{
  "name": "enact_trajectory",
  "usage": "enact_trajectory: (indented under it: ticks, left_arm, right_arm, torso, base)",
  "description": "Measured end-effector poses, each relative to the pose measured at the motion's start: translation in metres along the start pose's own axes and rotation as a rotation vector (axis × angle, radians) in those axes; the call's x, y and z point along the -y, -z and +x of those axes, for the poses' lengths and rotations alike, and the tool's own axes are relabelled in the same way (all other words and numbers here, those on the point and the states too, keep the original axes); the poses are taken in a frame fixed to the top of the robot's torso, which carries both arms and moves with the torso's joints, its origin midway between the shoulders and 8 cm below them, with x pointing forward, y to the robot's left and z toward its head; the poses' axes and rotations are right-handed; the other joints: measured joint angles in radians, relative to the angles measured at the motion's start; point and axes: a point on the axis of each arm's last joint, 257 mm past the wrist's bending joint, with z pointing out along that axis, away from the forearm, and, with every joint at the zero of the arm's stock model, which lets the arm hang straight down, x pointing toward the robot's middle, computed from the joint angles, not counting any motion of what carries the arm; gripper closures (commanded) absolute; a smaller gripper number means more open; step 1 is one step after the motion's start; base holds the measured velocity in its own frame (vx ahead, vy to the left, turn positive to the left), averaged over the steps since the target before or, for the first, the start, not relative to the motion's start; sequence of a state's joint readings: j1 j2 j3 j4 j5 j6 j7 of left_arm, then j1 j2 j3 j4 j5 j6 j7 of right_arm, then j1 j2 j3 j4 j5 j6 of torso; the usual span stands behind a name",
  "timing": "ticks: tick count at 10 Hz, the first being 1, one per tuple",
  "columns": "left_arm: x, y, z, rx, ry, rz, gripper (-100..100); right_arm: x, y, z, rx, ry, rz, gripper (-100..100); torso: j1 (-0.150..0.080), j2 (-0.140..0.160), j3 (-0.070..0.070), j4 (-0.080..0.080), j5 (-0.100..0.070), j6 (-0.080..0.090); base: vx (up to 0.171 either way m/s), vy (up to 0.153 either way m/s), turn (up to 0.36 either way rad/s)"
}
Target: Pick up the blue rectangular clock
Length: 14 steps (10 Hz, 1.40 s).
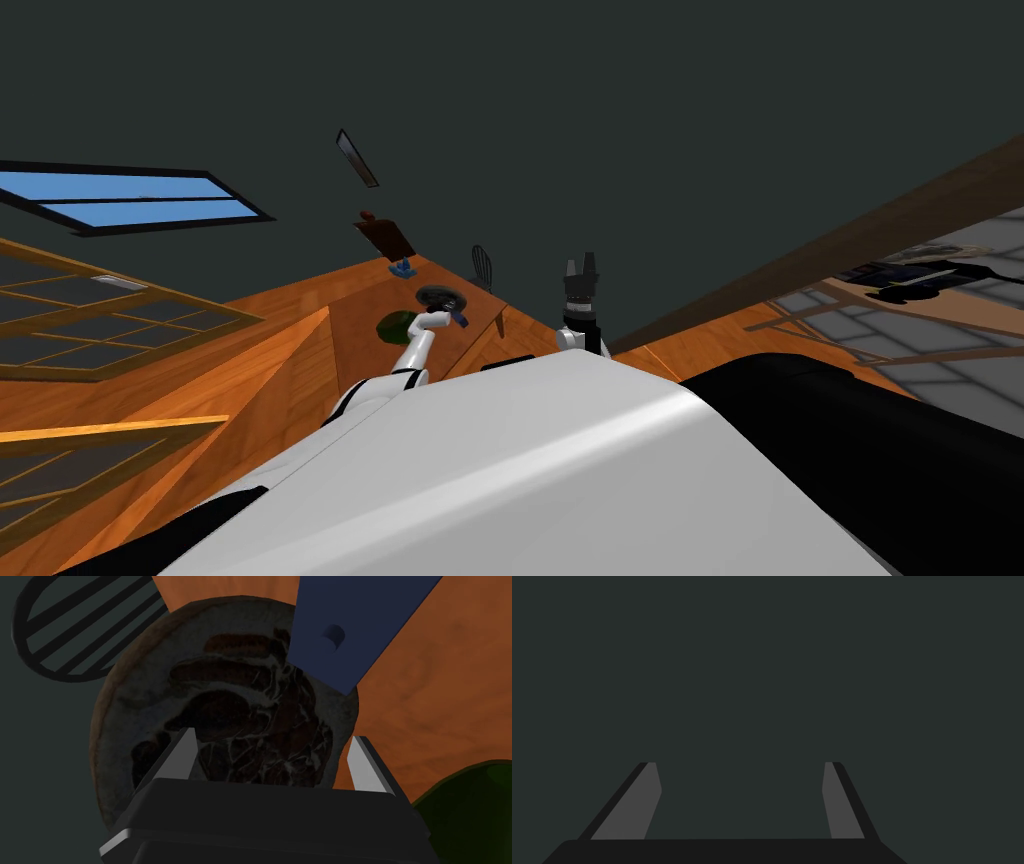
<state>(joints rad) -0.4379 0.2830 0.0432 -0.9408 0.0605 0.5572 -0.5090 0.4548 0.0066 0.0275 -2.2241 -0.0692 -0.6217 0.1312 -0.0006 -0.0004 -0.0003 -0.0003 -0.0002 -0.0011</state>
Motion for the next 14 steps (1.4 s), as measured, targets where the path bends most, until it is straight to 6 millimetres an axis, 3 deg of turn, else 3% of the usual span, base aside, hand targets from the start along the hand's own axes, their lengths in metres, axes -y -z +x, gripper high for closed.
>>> enact_trajectory:
  ticks: [9,14]
  left_arm:
    - [-0.044,-0.008,0.018,-0.124,-0.062,-0.226,-100]
    - [-0.069,-0.002,0.023,-0.195,-0.090,-0.344,-100]
  right_arm:
    - [0.000,0.000,0.000,0.000,0.000,0.000,0]
    - [0.000,0.000,0.000,0.000,0.000,0.000,0]
  torso:
    - [0.001,-0.002,-0.002,-0.001,0.001,0.000]
    - [0.001,-0.002,-0.002,-0.001,0.001,0.000]
  base:
    - [0.011,-0.009,-0.040]
    - [0.015,-0.010,-0.046]
